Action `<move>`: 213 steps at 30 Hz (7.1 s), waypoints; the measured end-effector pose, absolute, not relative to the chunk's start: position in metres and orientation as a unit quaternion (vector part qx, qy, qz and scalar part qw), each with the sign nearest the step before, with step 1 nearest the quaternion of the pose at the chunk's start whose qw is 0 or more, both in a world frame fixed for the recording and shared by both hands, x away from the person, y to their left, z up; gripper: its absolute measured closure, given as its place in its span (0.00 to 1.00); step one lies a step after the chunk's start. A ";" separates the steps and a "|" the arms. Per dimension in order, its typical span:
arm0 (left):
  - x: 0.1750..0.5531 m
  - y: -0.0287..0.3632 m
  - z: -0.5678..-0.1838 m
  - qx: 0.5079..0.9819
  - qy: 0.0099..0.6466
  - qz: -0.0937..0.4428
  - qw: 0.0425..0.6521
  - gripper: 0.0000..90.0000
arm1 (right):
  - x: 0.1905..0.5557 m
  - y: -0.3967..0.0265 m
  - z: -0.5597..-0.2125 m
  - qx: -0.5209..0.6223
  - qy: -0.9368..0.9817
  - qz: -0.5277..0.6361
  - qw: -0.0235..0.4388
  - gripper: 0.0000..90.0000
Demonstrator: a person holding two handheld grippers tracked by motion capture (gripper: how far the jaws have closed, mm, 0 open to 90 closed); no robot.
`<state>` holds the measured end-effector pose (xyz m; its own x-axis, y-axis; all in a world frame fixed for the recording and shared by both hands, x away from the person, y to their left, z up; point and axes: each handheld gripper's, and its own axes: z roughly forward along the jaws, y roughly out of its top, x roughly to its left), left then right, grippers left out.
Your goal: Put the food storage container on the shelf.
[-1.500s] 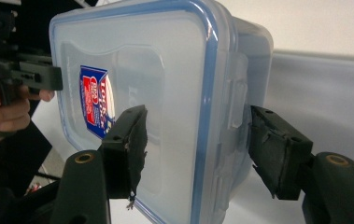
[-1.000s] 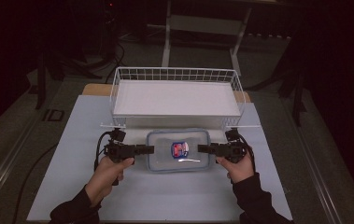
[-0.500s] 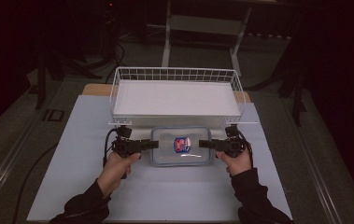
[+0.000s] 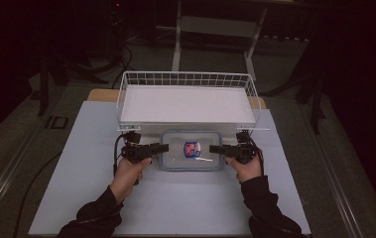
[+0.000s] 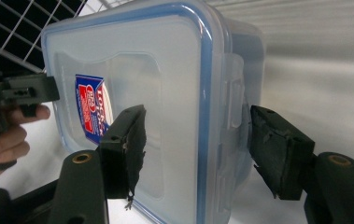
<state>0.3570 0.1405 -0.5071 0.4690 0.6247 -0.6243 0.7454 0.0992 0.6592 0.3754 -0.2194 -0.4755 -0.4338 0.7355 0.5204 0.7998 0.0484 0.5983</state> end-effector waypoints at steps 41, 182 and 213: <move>0.341 0.133 -0.494 0.663 0.505 0.051 0.550 0.43 | 0.365 -0.217 -0.477 -0.523 -0.719 -0.452 -0.075 0.34; 0.217 0.192 -0.492 0.725 0.389 0.078 0.563 0.00 | 0.270 -0.227 -0.486 -0.405 -0.756 -0.506 -0.094 0.16; 0.197 0.210 -0.497 0.742 0.353 0.093 0.563 0.00 | 0.221 -0.281 -0.492 -0.413 -0.749 -0.500 -0.138 0.18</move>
